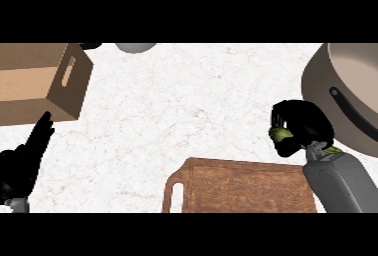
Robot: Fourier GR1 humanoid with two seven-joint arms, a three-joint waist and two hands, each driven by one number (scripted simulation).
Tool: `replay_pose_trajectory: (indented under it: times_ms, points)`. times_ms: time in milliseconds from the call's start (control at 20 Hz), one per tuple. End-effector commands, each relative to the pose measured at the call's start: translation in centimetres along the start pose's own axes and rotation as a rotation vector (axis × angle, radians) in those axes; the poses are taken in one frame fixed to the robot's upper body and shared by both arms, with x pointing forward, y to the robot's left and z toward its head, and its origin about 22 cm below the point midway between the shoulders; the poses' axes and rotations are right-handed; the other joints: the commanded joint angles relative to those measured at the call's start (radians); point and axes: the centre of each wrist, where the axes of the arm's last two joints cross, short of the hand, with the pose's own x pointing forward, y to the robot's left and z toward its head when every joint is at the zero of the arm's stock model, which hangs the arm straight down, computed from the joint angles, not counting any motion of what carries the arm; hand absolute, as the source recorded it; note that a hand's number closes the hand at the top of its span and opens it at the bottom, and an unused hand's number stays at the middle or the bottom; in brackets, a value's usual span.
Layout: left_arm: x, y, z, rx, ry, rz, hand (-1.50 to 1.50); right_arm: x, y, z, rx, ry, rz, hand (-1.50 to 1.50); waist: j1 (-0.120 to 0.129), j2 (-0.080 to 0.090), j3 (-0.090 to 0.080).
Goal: Pick the squash from the cutting board and place it in the pot
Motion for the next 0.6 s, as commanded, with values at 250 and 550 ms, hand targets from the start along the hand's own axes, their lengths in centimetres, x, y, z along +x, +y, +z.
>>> replay_pose_trajectory:
  times_ms: [250, 550]
  points:
    - [-0.2, 0.2, 0.2, 0.009, 0.016, 0.015, 0.0, -0.8, -8.4, 4.3, -0.551, 0.081, 0.011, 1.5, -0.008, -0.002, 0.0]
    - [0.6, 0.5, 0.1, -0.009, -0.006, 0.018, 0.0, -1.9, -11.4, 5.5, -0.631, 0.105, -0.212, 1.5, 0.003, 0.001, 0.0]
